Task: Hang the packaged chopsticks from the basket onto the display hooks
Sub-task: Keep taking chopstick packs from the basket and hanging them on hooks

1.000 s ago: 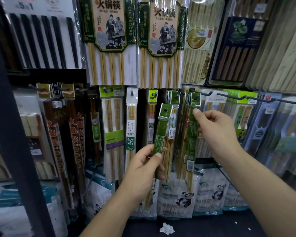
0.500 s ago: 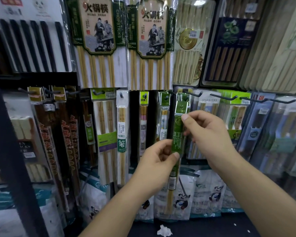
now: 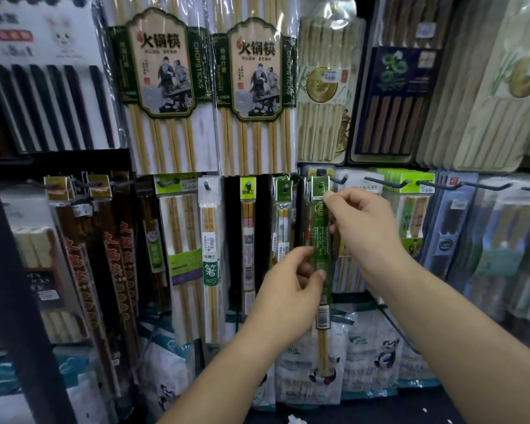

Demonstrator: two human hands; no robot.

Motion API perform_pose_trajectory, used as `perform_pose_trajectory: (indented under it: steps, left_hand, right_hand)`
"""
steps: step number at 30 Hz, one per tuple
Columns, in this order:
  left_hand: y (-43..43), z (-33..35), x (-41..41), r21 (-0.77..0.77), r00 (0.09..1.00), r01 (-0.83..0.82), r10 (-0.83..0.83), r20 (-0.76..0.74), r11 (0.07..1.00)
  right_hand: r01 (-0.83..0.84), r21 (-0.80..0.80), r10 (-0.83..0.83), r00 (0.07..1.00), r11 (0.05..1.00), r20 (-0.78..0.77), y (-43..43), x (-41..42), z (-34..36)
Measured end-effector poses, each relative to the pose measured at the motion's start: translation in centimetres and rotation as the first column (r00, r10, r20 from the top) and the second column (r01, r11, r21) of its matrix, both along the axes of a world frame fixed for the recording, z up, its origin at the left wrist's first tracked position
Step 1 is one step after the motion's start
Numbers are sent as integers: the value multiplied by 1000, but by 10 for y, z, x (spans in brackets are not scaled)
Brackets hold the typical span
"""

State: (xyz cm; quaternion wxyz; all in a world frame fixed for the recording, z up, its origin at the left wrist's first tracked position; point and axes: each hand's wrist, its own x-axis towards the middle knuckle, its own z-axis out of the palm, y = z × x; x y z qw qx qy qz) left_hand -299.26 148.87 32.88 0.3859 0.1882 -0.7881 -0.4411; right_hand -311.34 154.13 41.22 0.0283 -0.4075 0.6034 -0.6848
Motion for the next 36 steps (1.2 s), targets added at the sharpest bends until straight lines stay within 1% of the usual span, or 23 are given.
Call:
perform_pose_trajectory:
  steps: [5,7,9,10,11,13,15,17,19,21,22,24,26,28,30,33,36]
  left_hand:
    - [0,0,2,-12,1000,-19,19,7,1000]
    - [2,1,3,-5,1000,-23,23,13,1000]
    - [5,2,6,-42,998,-44,46,38,998]
    - [7,2,8,-111,994,-67,76,74,992]
    - [8,4,10,-224,984,-92,123,127,970]
    - [11,10,13,-454,948,-126,241,206,882]
    - [13,20,14,-537,922,-169,325,210,827]
    - [13,27,10,-554,912,-207,364,190,806]
    - [15,31,2,-494,922,-222,346,175,841]
    - [17,32,-6,-344,934,-220,299,197,913]
    - [17,31,-11,-281,934,-220,285,214,934]
    - [17,28,-19,-218,932,-217,269,242,951]
    - [16,27,-27,-124,948,-192,217,233,974]
    - [13,26,-36,43,972,-150,140,189,988]
    - [9,27,-44,178,988,-124,104,115,976]
    - [1,27,-54,272,996,-63,79,-51,960]
    - [-8,28,-62,329,984,-4,62,-167,944]
  right_hand:
    - [27,-20,-27,1000,999,-1,0,-1,-1]
    - [43,3,-43,999,999,-26,0,-1,-2]
    - [64,33,-62,996,997,-61,0,-1,-3]
    - [68,41,-65,995,997,-74,0,-1,-3]
    - [67,46,-64,995,997,-82,0,-1,-4]
    - [59,52,-54,994,997,-91,2,-2,-8]
    - [56,64,-49,994,996,-98,6,-4,-13]
    - [53,98,-44,994,994,-96,10,-8,-19]
    - [53,139,-39,994,989,-99,14,-12,-26]
    - [55,158,-39,994,986,-106,17,-15,-34]
    - [60,161,-42,993,985,-114,18,-17,-39]
    - [54,180,-28,990,982,-141,18,-23,-49]
    - [-15,218,50,987,976,-155,16,-28,-60]
    - [-172,234,200,974,957,-103,13,-30,-71]
    - [-309,246,332,942,919,-57,9,-32,-82]
    - [-363,314,414,904,877,-110,1,-36,-95]
    - [-365,351,432,892,862,-135,-8,-40,-105]
